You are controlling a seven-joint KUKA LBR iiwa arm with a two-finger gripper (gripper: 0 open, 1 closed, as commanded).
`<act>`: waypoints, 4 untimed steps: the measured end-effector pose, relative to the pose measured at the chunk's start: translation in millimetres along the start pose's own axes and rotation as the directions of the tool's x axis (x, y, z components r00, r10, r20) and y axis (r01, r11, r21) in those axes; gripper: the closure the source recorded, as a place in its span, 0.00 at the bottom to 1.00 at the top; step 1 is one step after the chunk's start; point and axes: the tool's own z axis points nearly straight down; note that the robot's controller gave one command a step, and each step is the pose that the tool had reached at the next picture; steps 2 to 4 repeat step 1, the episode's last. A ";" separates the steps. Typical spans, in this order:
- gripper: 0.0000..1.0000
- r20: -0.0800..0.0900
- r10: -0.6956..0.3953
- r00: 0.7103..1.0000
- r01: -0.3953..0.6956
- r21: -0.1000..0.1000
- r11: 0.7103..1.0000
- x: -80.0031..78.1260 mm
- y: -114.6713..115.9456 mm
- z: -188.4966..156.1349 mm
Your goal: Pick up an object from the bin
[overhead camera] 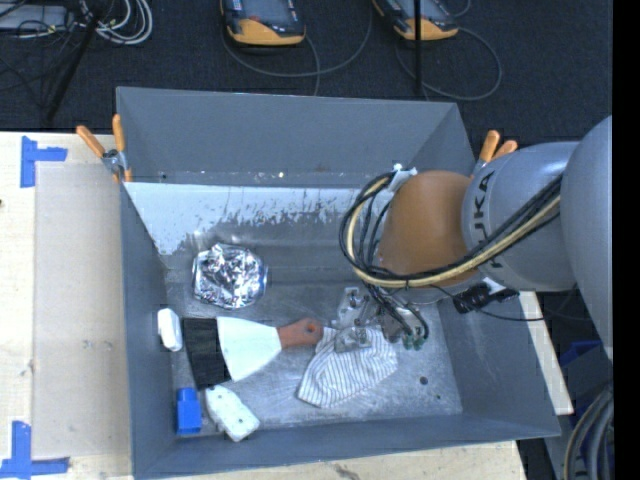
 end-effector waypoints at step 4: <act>1.00 0.009 -0.009 1.000 0.009 0.000 1.000 4.7 -1.7 -126.0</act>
Offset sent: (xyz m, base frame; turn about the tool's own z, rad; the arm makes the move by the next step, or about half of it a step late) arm 0.0000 0.0000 0.0000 0.0000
